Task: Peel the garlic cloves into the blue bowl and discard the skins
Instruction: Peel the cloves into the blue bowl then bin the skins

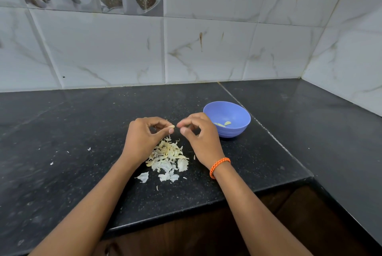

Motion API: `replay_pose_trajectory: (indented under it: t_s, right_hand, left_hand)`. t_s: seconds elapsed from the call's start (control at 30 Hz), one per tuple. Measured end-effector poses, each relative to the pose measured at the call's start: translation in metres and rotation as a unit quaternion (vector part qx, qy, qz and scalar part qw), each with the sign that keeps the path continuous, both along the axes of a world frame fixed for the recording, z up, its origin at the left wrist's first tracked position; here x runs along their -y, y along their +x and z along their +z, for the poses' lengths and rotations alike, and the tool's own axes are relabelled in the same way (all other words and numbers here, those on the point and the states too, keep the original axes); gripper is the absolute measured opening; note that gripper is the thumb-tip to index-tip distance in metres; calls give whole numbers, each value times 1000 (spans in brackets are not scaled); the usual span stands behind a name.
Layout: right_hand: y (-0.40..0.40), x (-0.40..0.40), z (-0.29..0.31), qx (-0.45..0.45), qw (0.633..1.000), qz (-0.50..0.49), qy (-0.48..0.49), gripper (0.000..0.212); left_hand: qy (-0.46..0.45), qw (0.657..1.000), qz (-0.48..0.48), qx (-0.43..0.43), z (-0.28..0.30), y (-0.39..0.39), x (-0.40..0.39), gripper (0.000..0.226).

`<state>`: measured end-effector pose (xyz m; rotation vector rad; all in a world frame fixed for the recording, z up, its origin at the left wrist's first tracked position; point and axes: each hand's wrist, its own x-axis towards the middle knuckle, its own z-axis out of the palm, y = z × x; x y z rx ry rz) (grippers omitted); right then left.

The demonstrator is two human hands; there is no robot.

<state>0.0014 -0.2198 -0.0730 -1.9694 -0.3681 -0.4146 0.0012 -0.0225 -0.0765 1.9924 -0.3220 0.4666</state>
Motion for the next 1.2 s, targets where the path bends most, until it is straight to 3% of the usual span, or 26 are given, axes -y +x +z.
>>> replay_pose_trajectory:
  t_s: [0.07,0.23,0.53,0.63,0.73,0.83,0.9,1.0,1.1,1.2]
  right_hand:
    - [-3,-1,1,4,1000,14,-10,18]
    - [-4,-8,1,46,995,-5,-92,1]
    - [4,4,19,170,959,-115,-197,13]
    - [24,29,37,148,951,-180,-202,14]
    - [37,59,48,128,923,-228,-283,16]
    - [41,76,46,114,894,-212,-378,31]
    - [42,79,45,111,886,-208,-398,27]
    - [38,74,44,110,916,-206,-325,15]
    - [26,57,43,83,963,-124,-223,15]
    - [14,34,37,69,970,-42,-228,15]
  left_hand:
    - [15,1000,5,5,-1,1,0,5]
    - [48,998,2,28,0,-2,3,6]
    - [6,1000,11,25,-4,-2,0,4]
    - [-4,999,31,17,-4,0,-2,8]
    - [-3,998,60,17,-4,3,-5,10]
    - [-4,997,74,6,-3,4,-7,17]
    - [-2,997,76,2,-3,5,-9,18]
    - [-3,997,77,-4,-5,5,-10,16]
    - [19,997,79,-15,-10,10,-14,14]
    - [108,990,85,-23,-16,17,-22,15]
